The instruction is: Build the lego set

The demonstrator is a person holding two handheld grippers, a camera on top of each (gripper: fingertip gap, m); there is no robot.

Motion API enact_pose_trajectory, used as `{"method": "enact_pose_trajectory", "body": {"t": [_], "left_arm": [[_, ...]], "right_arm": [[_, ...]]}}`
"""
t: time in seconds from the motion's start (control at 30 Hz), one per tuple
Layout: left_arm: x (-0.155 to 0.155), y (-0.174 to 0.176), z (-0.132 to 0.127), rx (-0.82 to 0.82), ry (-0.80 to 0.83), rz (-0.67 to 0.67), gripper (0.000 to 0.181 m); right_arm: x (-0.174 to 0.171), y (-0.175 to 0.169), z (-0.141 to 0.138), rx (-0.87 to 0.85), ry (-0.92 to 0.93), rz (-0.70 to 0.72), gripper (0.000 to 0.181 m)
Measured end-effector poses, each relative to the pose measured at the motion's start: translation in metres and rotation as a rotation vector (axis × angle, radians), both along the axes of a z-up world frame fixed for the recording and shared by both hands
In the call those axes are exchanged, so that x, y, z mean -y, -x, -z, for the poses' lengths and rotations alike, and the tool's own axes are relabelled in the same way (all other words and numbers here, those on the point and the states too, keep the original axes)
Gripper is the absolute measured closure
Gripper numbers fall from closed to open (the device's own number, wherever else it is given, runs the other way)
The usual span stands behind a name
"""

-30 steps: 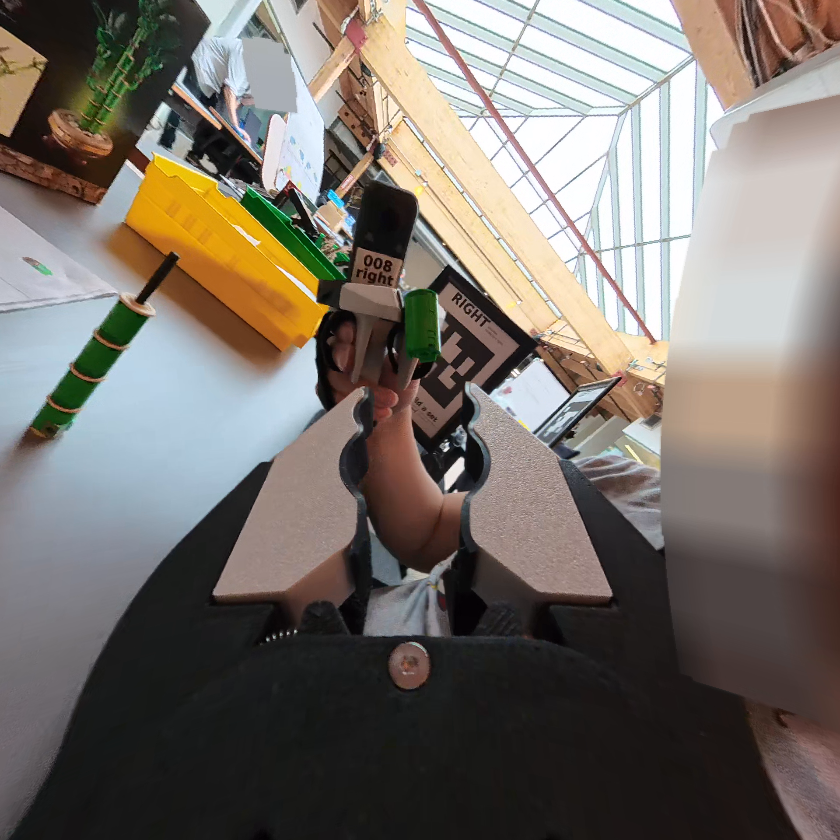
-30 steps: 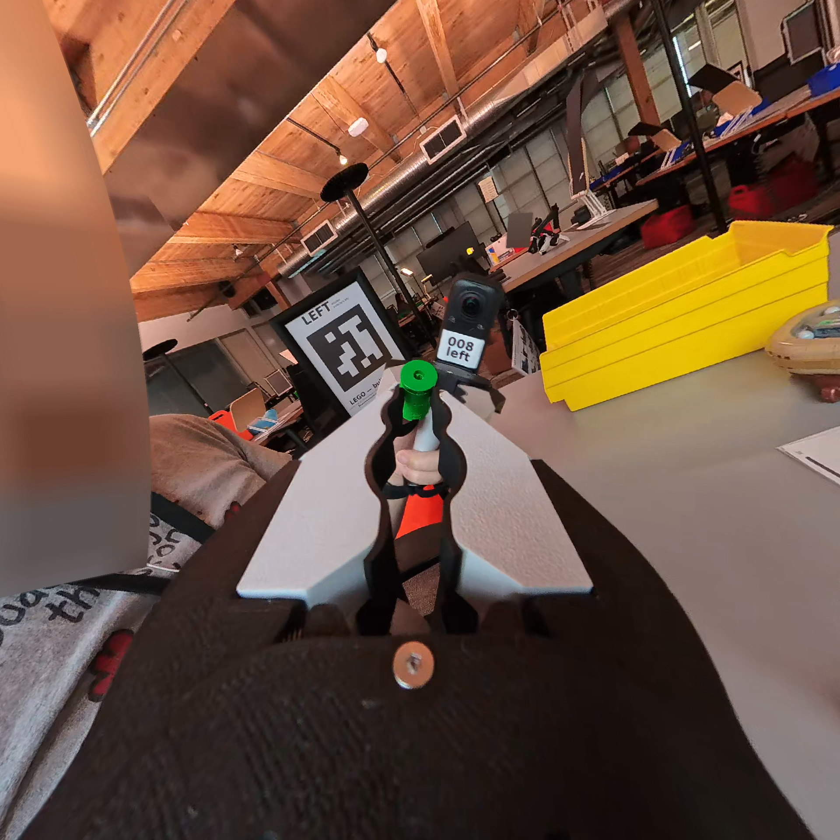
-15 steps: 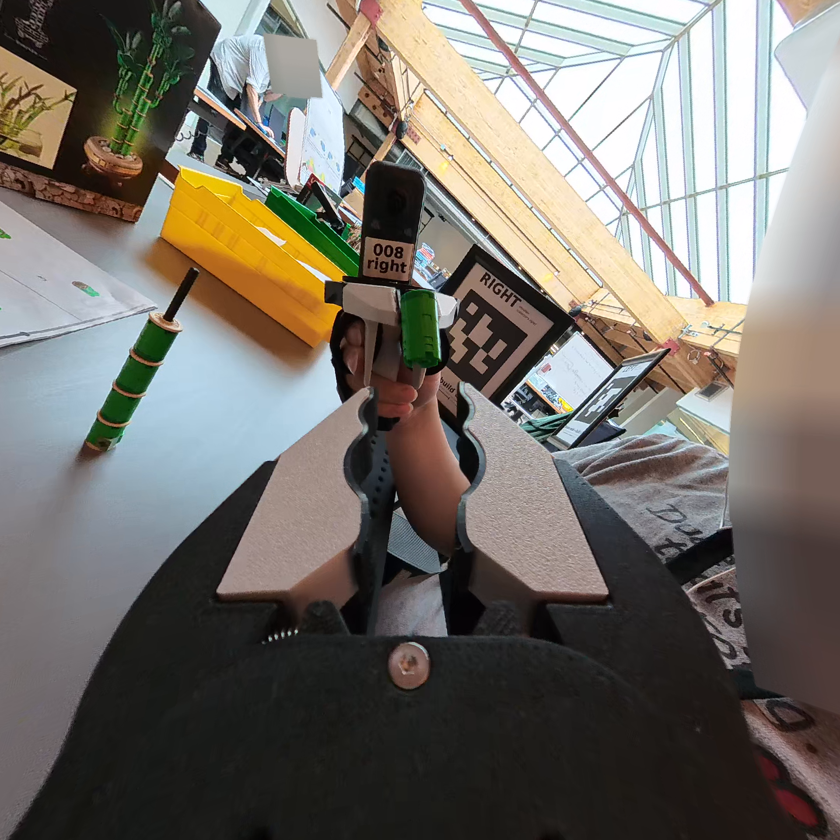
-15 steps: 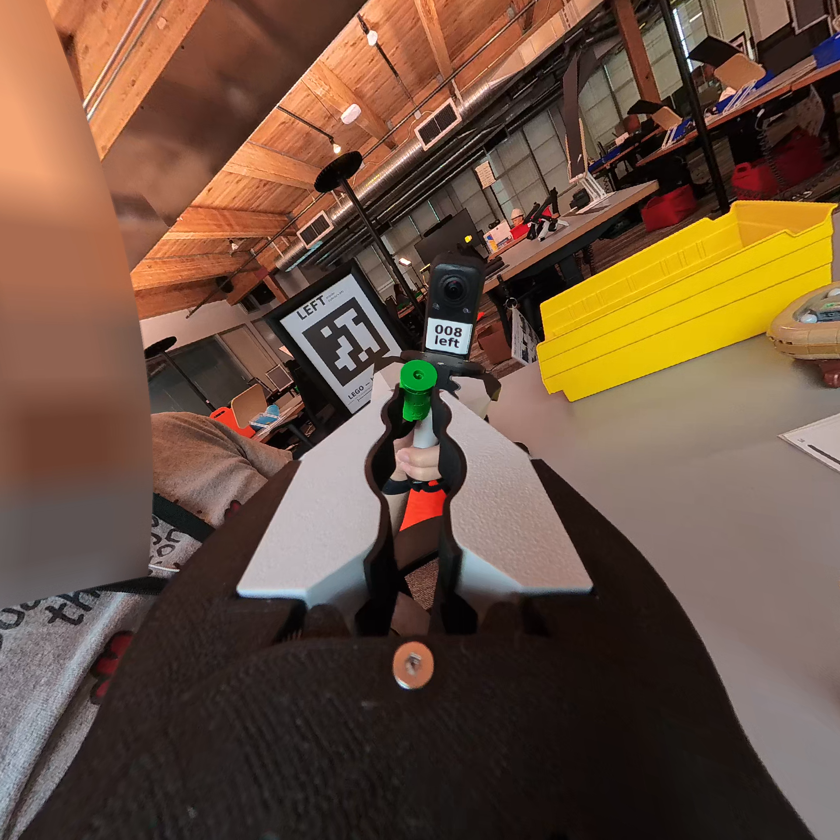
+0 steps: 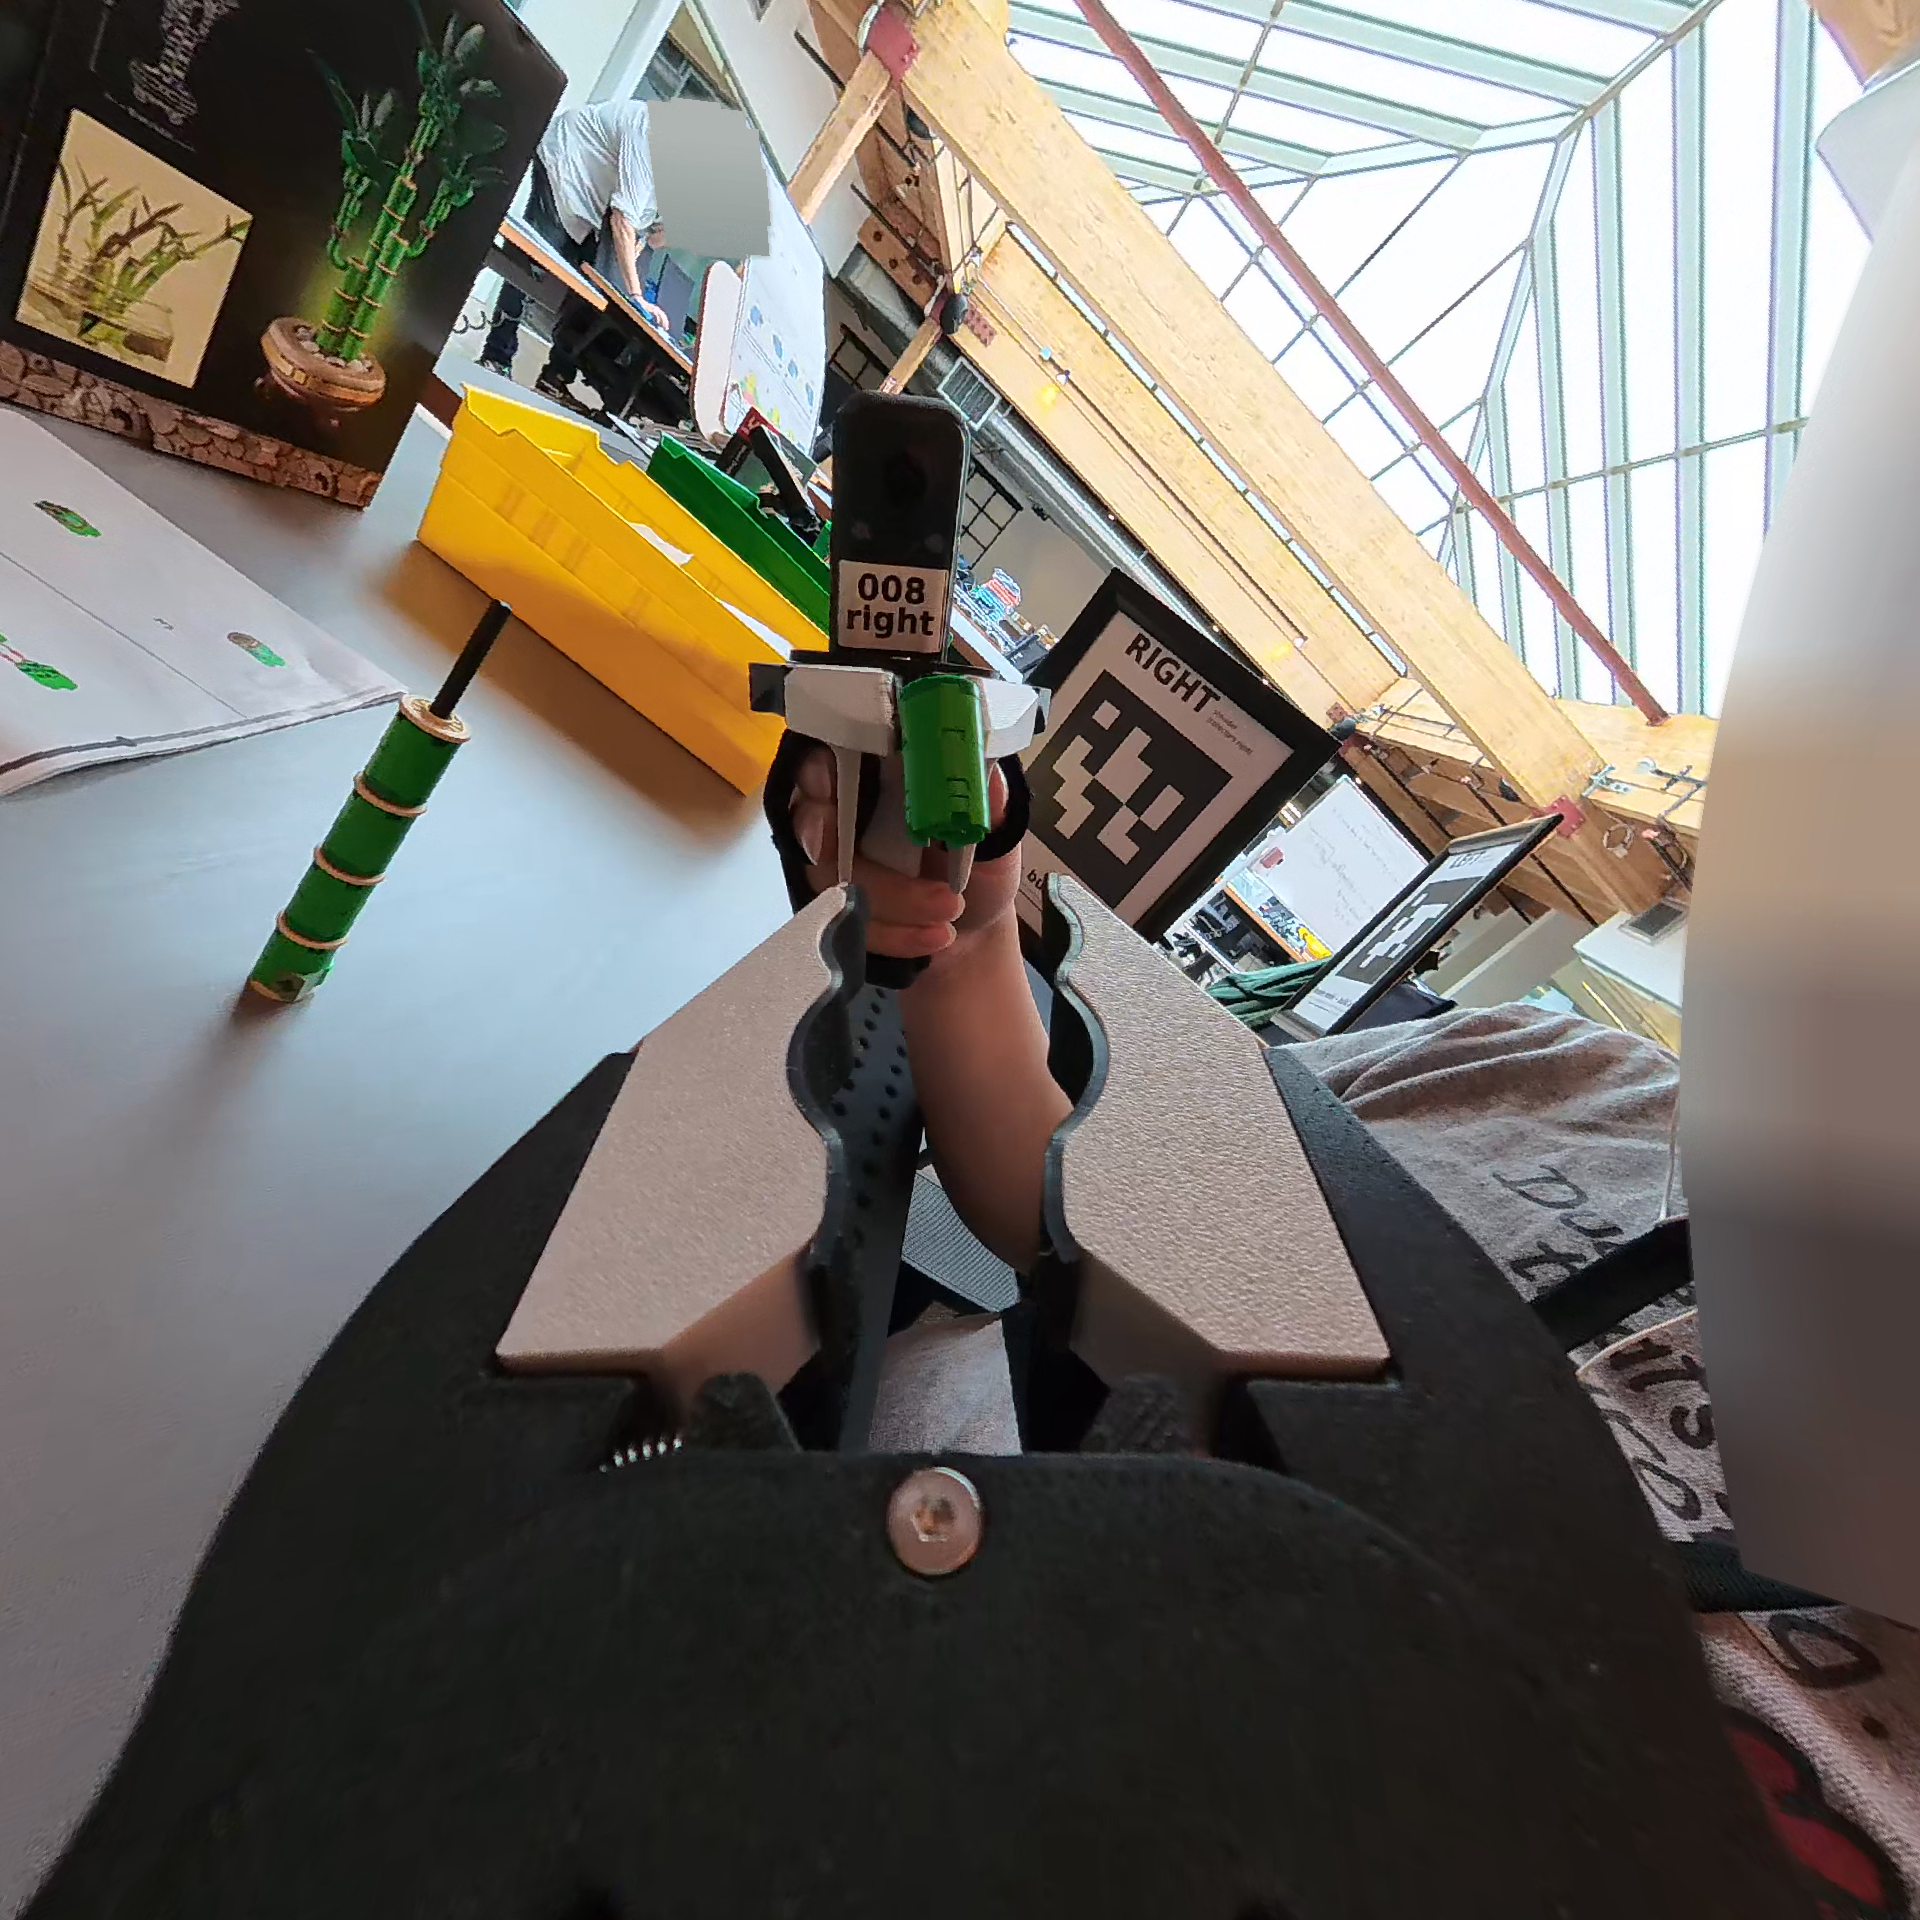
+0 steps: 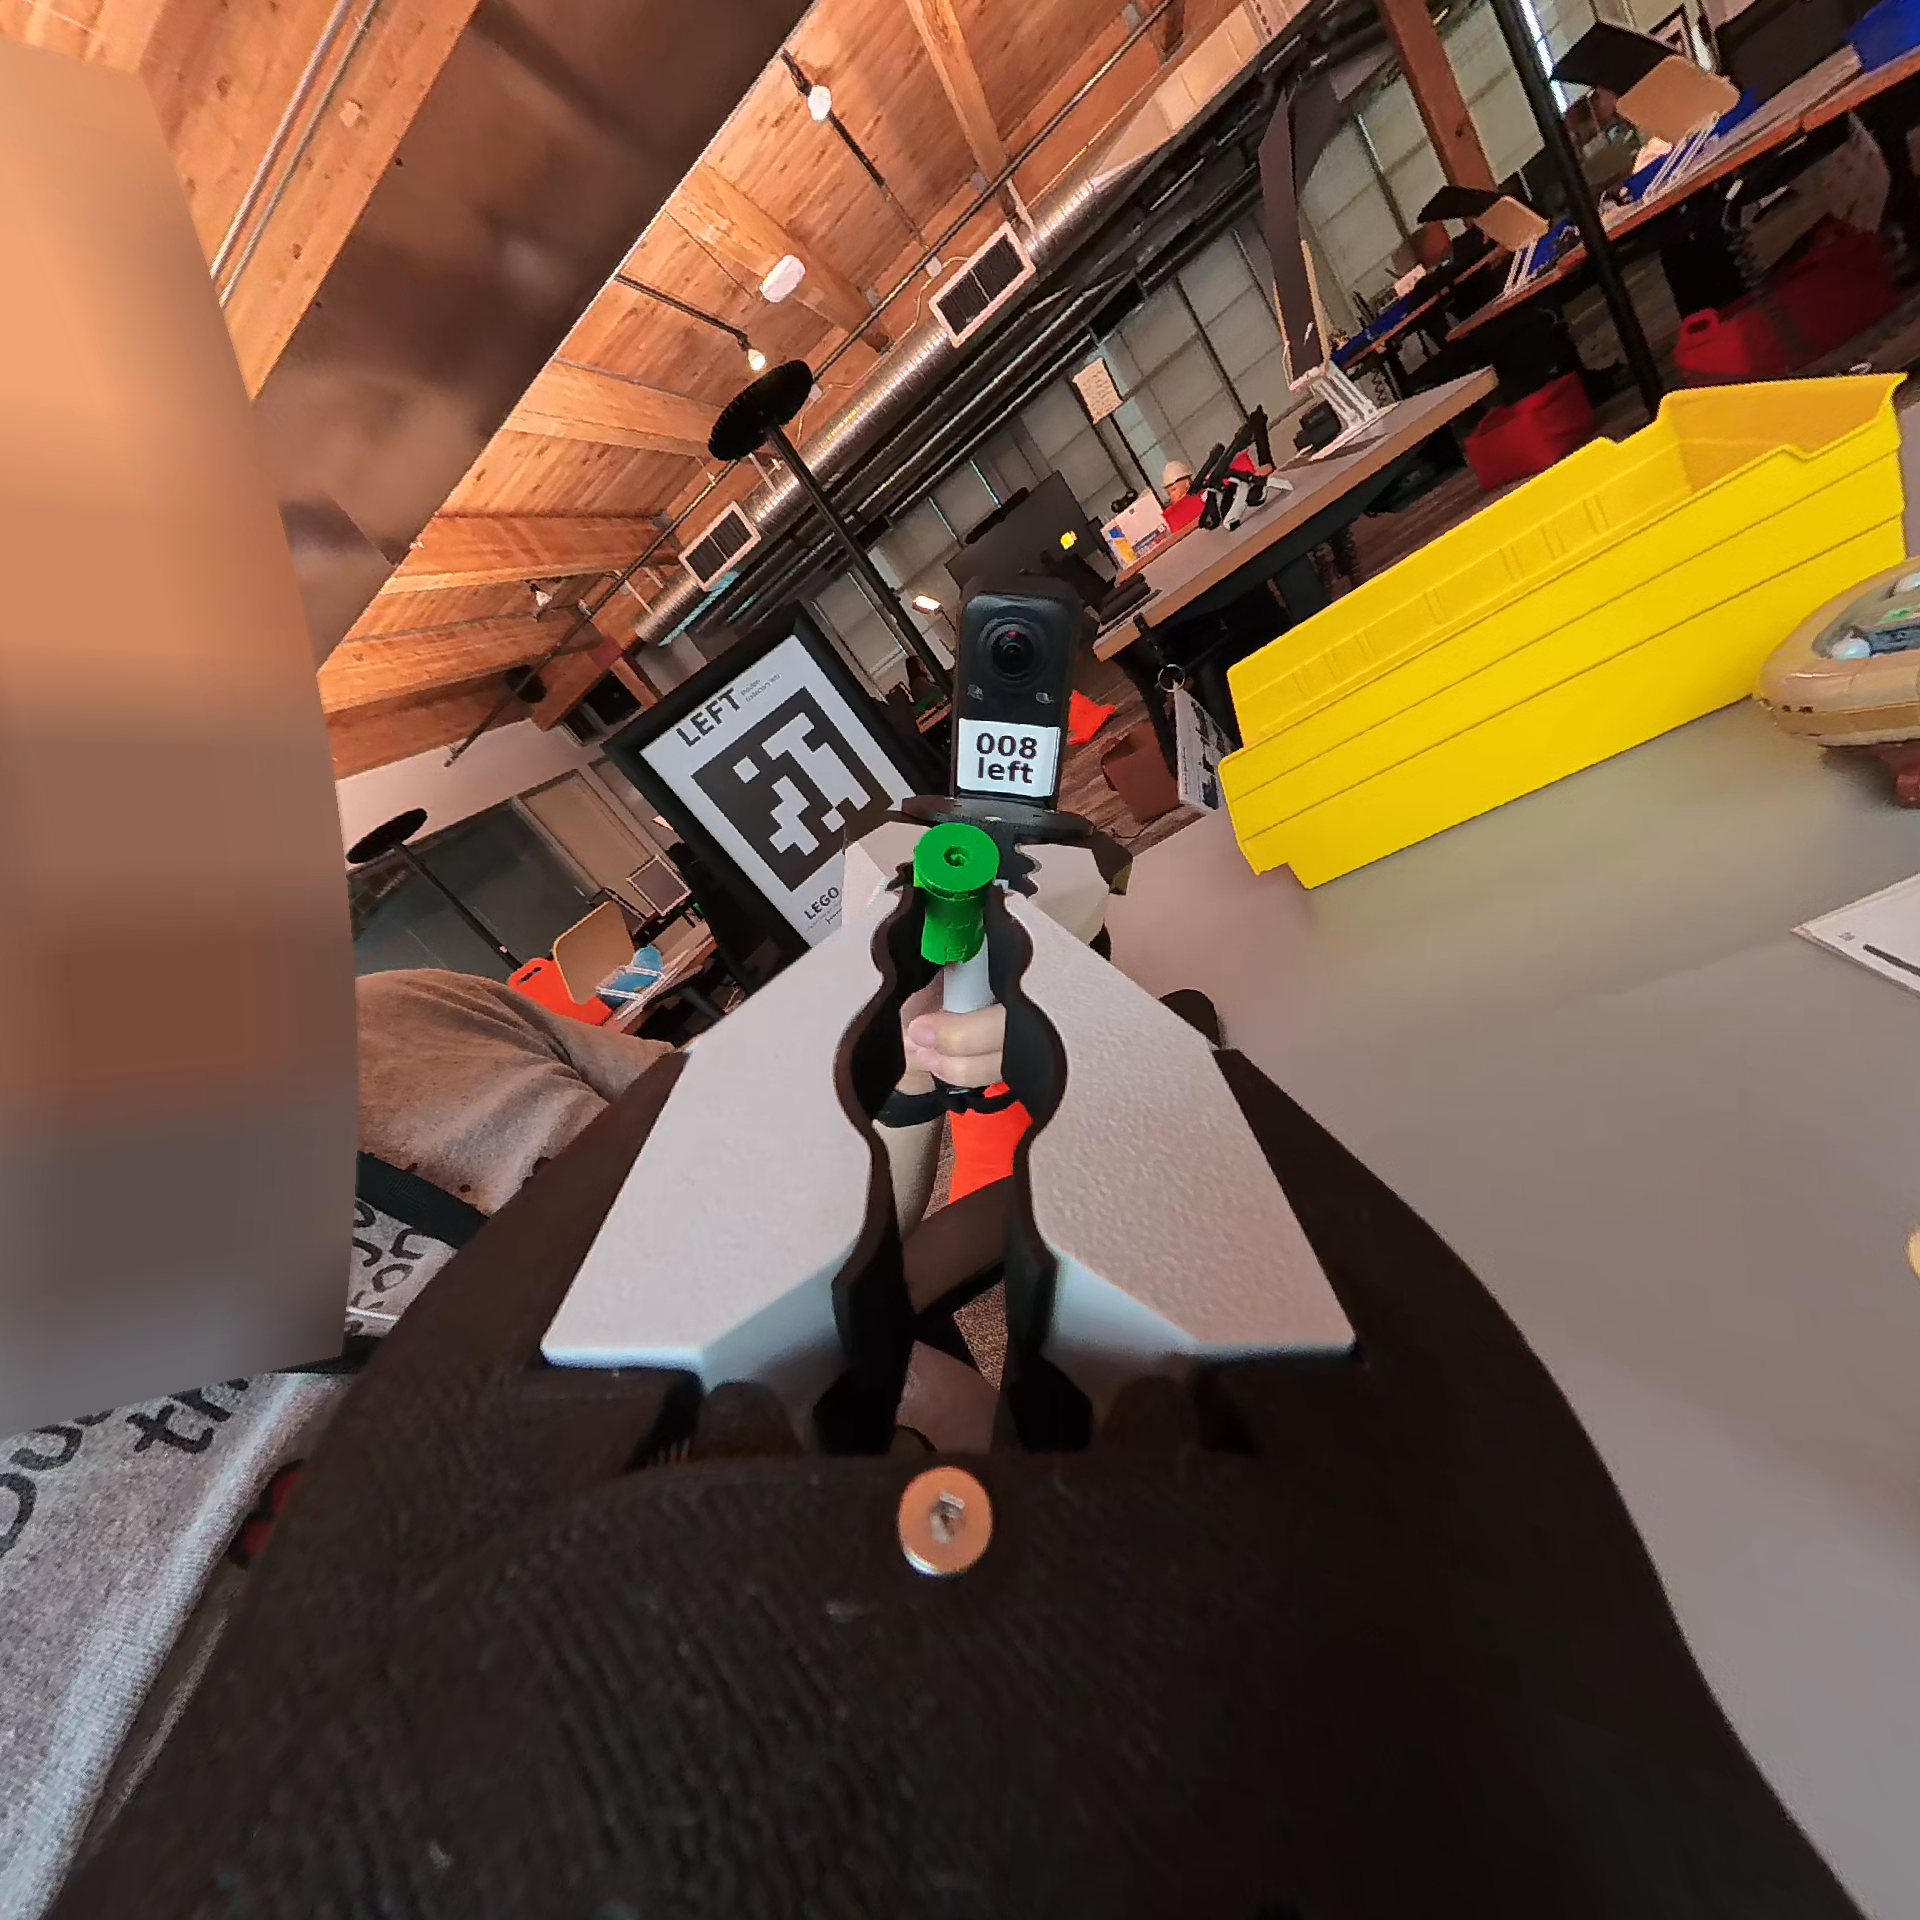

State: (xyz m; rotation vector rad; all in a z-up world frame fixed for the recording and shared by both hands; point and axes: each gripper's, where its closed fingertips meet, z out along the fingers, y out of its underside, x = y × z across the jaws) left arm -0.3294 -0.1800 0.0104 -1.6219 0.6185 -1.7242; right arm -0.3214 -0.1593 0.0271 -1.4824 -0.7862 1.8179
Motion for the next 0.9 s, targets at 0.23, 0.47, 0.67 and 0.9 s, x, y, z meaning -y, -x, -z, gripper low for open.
{"method": "enact_pose_trajectory", "body": {"t": [0.23,0.47,0.67,0.9], "left_arm": [[-0.0001,-0.0023,0.0023,-0.002,0.007,0.007,0.150],[0.0000,-0.0030,0.0014,0.003,0.012,0.006,0.150],[-0.0030,-0.0017,0.0021,0.021,0.020,-0.001,0.150],[-0.0046,-0.0027,0.0006,0.023,0.015,-0.003,0.150]], "right_arm": [[-0.0006,-0.0043,-0.0024,-0.001,-0.011,0.010,0.172],[0.0002,-0.0035,-0.0003,-0.001,0.012,-0.001,0.172],[0.0007,-0.0026,0.0011,0.004,0.028,-0.009,0.172],[0.0026,-0.0010,0.0007,0.013,0.022,-0.017,0.172]]}}
